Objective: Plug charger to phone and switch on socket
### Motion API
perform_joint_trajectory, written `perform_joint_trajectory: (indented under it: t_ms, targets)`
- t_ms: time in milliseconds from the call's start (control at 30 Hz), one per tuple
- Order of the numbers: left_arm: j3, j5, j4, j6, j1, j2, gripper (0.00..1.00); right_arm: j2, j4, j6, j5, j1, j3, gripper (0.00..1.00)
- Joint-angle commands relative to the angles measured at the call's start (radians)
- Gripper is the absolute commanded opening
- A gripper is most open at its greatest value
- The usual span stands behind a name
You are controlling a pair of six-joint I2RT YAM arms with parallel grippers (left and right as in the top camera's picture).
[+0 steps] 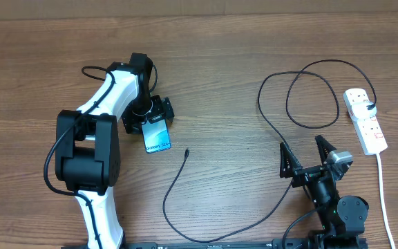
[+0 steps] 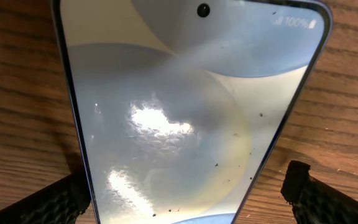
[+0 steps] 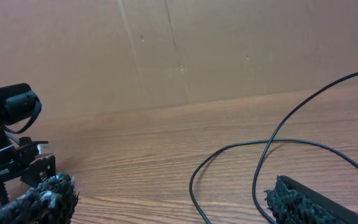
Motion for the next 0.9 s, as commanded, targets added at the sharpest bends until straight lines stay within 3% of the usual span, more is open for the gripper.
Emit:
perform_joint_trajectory:
  t_ms: [0,167,400,867]
  targets:
    - [-0.026,0.005,0.013,0.029,0.006,0.058,1.00,-0.009,0.005,-0.005,0.010,-0.007,-0.010,1.00]
    - [0.106,0.037,-0.177,0.055,0.042,0.058,1.00,-0.008,0.005,-0.005,0.010,-0.007,-0.010,1.00]
    - [0.318,0.238,-0.418,0.055,0.085,0.058,1.00,-0.009,0.005,-0.005,0.010,-0.007,-0.010,1.00]
    - [0.323,0.556,-0.523,0.055,0.085,0.058,1.00,-0.009,0.005,-0.005,0.010,-0.007,-0.010,1.00]
